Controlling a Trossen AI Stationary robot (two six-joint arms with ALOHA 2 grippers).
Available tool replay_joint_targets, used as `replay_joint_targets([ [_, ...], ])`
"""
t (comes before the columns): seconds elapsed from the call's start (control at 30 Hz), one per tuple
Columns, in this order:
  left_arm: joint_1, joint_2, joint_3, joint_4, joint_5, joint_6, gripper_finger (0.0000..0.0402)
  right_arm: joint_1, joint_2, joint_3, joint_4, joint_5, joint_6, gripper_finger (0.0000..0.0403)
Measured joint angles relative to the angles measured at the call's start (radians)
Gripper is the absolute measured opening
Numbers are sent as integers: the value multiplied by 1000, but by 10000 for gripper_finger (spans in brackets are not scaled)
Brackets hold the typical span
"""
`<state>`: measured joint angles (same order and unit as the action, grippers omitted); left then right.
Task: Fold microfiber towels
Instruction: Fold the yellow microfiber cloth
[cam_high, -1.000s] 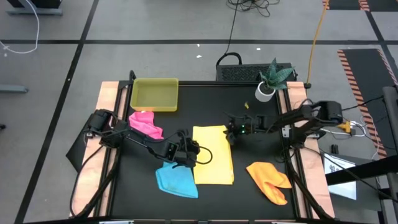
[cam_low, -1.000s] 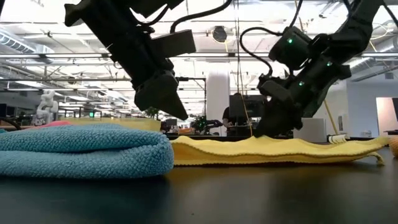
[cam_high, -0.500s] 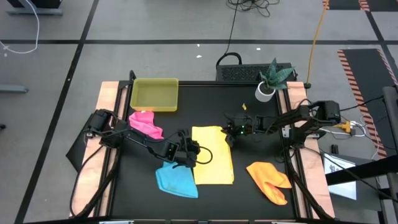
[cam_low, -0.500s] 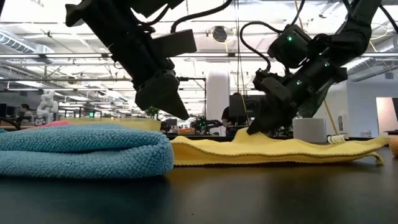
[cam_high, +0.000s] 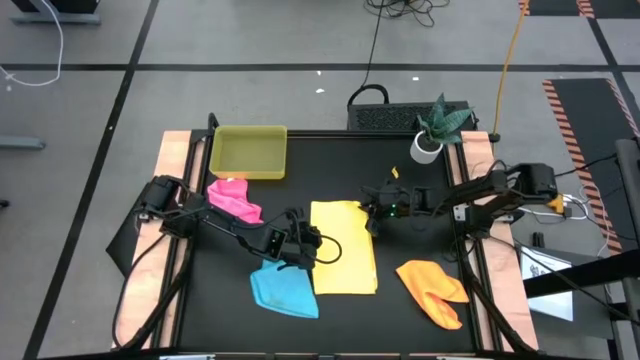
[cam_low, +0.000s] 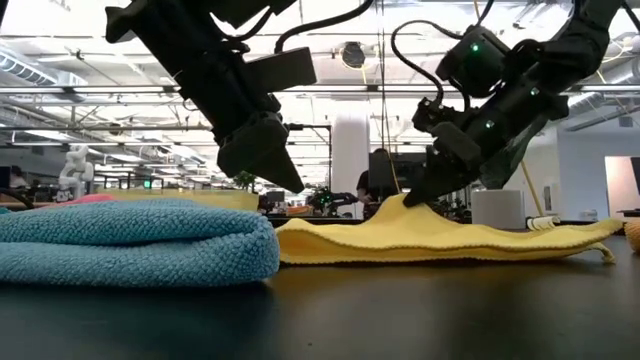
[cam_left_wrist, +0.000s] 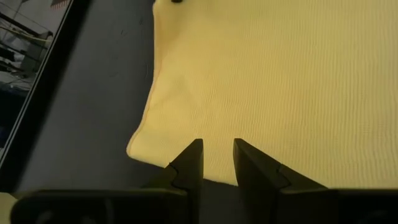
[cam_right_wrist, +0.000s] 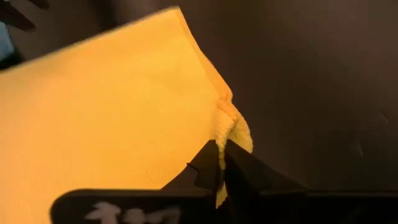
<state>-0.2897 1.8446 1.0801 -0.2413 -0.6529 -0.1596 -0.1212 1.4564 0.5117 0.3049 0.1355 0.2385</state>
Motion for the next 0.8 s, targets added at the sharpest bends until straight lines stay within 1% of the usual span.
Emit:
replay_joint_targets([
  [0.13,0,0,0,5,0,0,92,0,12,0,-3,30,-20,50],
  [0.27,0,0,0,5,0,0,92,-3,6,0,-38,91,-23,94],
  [0.37,0,0,0,5,1,0,92,-18,-13,0,-75,129,12,119],
  [0.43,0,0,0,6,1,1,92,-25,-27,0,-84,105,37,129],
  [0.57,0,0,0,7,1,0,92,-23,-36,0,-83,-44,100,136],
  [0.6,0,0,0,7,1,0,92,-23,-35,0,-87,-62,127,135],
  [0.67,0,0,0,6,1,0,92,-24,-34,0,-103,-58,163,134],
  [0.8,0,0,0,7,1,0,92,-51,-33,0,-117,-58,169,133],
])
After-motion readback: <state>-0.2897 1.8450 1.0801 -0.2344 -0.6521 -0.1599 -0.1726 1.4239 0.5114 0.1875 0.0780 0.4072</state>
